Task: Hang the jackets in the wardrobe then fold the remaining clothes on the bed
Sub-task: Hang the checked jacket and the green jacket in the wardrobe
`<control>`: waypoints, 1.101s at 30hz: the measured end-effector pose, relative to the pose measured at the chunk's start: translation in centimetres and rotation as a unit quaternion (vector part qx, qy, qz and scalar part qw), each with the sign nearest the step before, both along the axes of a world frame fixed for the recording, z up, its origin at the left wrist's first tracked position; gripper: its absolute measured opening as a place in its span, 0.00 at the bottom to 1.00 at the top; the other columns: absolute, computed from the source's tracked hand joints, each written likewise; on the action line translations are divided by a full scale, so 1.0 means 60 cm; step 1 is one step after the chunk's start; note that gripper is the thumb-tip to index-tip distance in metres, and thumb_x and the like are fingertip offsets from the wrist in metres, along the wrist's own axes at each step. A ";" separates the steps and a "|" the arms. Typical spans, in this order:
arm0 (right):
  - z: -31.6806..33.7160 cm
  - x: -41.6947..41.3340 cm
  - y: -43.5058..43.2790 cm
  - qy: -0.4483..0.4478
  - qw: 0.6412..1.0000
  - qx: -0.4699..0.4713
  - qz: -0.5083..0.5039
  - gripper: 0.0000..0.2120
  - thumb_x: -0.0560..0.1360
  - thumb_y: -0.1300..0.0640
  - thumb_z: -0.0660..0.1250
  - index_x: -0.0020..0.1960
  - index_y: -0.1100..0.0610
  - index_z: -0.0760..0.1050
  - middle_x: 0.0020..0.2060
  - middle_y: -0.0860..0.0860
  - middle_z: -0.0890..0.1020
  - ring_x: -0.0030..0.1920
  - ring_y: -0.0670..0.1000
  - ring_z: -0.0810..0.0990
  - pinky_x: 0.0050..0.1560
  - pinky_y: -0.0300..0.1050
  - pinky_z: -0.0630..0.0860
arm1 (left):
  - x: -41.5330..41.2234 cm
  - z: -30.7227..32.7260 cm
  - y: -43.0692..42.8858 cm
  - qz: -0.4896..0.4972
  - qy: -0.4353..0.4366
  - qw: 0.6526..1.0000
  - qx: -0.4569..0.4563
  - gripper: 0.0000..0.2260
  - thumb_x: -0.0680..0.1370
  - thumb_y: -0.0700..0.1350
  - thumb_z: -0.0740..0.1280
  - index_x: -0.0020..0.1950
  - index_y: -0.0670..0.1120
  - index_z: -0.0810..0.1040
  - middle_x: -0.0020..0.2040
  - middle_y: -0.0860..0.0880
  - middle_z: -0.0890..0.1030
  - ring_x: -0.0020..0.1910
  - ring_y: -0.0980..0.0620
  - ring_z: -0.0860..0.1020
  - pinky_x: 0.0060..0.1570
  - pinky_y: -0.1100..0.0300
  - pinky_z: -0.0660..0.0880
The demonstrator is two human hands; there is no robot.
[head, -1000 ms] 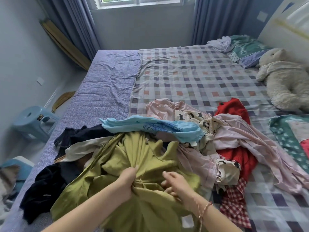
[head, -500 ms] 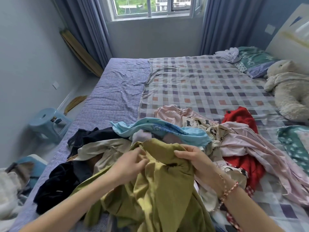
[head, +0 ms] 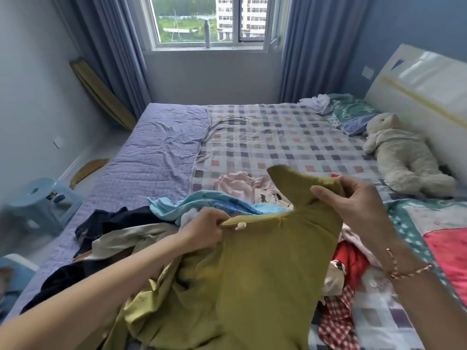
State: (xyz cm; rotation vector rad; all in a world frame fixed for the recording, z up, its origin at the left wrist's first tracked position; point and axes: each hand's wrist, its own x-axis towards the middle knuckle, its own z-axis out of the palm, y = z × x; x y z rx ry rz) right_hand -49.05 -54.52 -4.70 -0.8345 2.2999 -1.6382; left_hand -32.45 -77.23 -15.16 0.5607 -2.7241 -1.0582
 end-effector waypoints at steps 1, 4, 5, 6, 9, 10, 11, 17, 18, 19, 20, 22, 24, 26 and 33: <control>-0.012 -0.013 0.003 0.088 0.994 0.048 -0.048 0.15 0.65 0.52 0.77 0.36 0.62 0.76 0.33 0.57 0.79 0.34 0.54 0.77 0.36 0.46 0.75 | 0.007 0.015 -0.004 0.025 0.030 0.999 0.029 0.12 0.70 0.48 0.70 0.29 0.46 0.73 0.25 0.57 0.70 0.26 0.61 0.67 0.30 0.62 0.65; -0.054 -0.031 0.000 0.244 0.961 0.125 -0.043 0.14 0.67 0.63 0.74 0.29 0.61 0.71 0.35 0.54 0.73 0.37 0.53 0.73 0.37 0.36 0.62 | 0.037 0.061 -0.004 0.000 -0.014 0.992 0.124 0.18 0.65 0.54 0.70 0.33 0.38 0.74 0.29 0.52 0.70 0.29 0.56 0.67 0.31 0.61 0.63; -0.062 -0.030 -0.002 0.249 0.957 0.146 -0.008 0.13 0.67 0.65 0.73 0.29 0.59 0.70 0.39 0.54 0.74 0.41 0.54 0.74 0.39 0.36 0.62 | 0.049 0.077 0.003 -0.021 -0.060 0.985 0.160 0.21 0.63 0.59 0.70 0.35 0.40 0.76 0.31 0.51 0.71 0.31 0.56 0.69 0.34 0.61 0.64; -0.069 -0.031 -0.004 0.251 0.951 0.176 0.029 0.14 0.67 0.65 0.72 0.29 0.58 0.70 0.42 0.54 0.76 0.46 0.54 0.75 0.42 0.36 0.63 | 0.058 0.091 0.013 -0.039 -0.113 0.972 0.202 0.23 0.64 0.64 0.69 0.36 0.42 0.77 0.33 0.52 0.74 0.33 0.57 0.72 0.36 0.64 0.66; -0.057 -0.015 -0.013 0.198 0.911 0.325 0.157 0.11 0.68 0.58 0.71 0.33 0.54 0.70 0.45 0.49 0.77 0.47 0.50 0.76 0.41 0.34 0.67 | 0.083 0.106 0.033 -0.061 -0.178 0.937 0.295 0.14 0.71 0.62 0.67 0.41 0.52 0.80 0.39 0.55 0.80 0.38 0.61 0.77 0.39 0.72 0.70; -0.054 -0.004 -0.019 0.140 0.894 0.367 0.216 0.08 0.68 0.56 0.72 0.40 0.53 0.72 0.46 0.47 0.76 0.48 0.49 0.76 0.42 0.34 0.70 | 0.088 0.107 0.035 -0.054 -0.189 0.941 0.276 0.14 0.68 0.61 0.72 0.43 0.52 0.77 0.41 0.54 0.79 0.39 0.60 0.76 0.38 0.72 0.70; -0.050 0.013 -0.027 0.093 0.868 0.400 0.277 0.14 0.67 0.54 0.73 0.50 0.52 0.73 0.52 0.46 0.75 0.52 0.48 0.75 0.48 0.36 0.73 | 0.095 0.109 0.038 -0.047 -0.192 0.948 0.249 0.18 0.63 0.61 0.74 0.46 0.53 0.76 0.41 0.52 0.77 0.39 0.58 0.75 0.39 0.70 0.70; -0.125 0.142 -0.114 0.017 0.795 0.356 0.490 0.21 0.67 0.49 0.75 0.58 0.47 0.73 0.58 0.45 0.77 0.59 0.48 0.74 0.61 0.46 0.72 | 0.104 0.146 0.049 -0.079 -0.117 0.962 0.233 0.19 0.63 0.57 0.74 0.52 0.58 0.77 0.47 0.38 0.80 0.43 0.51 0.77 0.46 0.55 0.76; -0.137 0.147 -0.117 0.035 0.811 0.344 0.472 0.13 0.69 0.52 0.73 0.52 0.50 0.76 0.51 0.47 0.80 0.53 0.50 0.77 0.54 0.45 0.75 | 0.108 0.152 0.046 -0.070 -0.114 0.967 0.219 0.19 0.64 0.56 0.74 0.53 0.56 0.77 0.46 0.41 0.80 0.42 0.54 0.78 0.45 0.57 0.76; -0.141 0.145 -0.116 0.052 0.833 0.328 0.443 0.06 0.71 0.55 0.70 0.47 0.51 0.76 0.45 0.48 0.81 0.49 0.52 0.79 0.48 0.43 0.76 | 0.112 0.157 0.043 -0.063 -0.123 0.973 0.184 0.18 0.66 0.53 0.75 0.53 0.55 0.76 0.43 0.45 0.80 0.40 0.57 0.77 0.43 0.61 0.76; -0.141 0.136 -0.113 0.081 0.853 0.324 0.401 0.02 0.73 0.58 0.67 0.44 0.52 0.74 0.42 0.48 0.80 0.47 0.52 0.79 0.42 0.41 0.74 | 0.116 0.159 0.040 -0.057 -0.144 0.980 0.124 0.15 0.68 0.50 0.74 0.52 0.55 0.75 0.40 0.51 0.79 0.38 0.60 0.76 0.40 0.67 0.74; -0.118 0.113 -0.106 0.218 0.867 0.344 0.287 0.05 0.74 0.62 0.61 0.46 0.53 0.70 0.39 0.48 0.76 0.45 0.54 0.79 0.38 0.41 0.70 | 0.121 0.155 0.037 -0.047 -0.199 0.978 -0.046 0.10 0.71 0.45 0.71 0.42 0.58 0.72 0.35 0.57 0.74 0.35 0.59 0.74 0.32 0.72 0.67; -0.079 0.091 -0.107 0.353 0.857 0.337 0.163 0.10 0.75 0.64 0.56 0.55 0.57 0.68 0.40 0.50 0.77 0.41 0.53 0.79 0.36 0.41 0.69 | 0.118 0.142 0.034 -0.013 -0.241 0.954 -0.177 0.10 0.71 0.44 0.67 0.33 0.56 0.70 0.32 0.55 0.71 0.36 0.53 0.72 0.31 0.66 0.65; -0.041 0.071 -0.113 0.405 0.853 0.314 0.102 0.13 0.78 0.63 0.55 0.61 0.58 0.66 0.42 0.52 0.79 0.38 0.52 0.77 0.32 0.39 0.65 | 0.104 0.135 0.020 0.044 -0.268 0.926 -0.262 0.02 0.71 0.44 0.65 0.39 0.50 0.76 0.37 0.52 0.76 0.40 0.48 0.74 0.34 0.62 0.65; 0.034 -0.009 -0.098 0.385 0.790 0.475 0.032 0.12 0.76 0.62 0.56 0.57 0.57 0.73 0.52 0.56 0.79 0.52 0.57 0.78 0.43 0.45 0.68 | 0.096 0.157 -0.072 0.276 -0.232 0.895 -0.263 0.08 0.75 0.41 0.61 0.49 0.45 0.79 0.49 0.43 0.80 0.51 0.43 0.78 0.43 0.57 0.69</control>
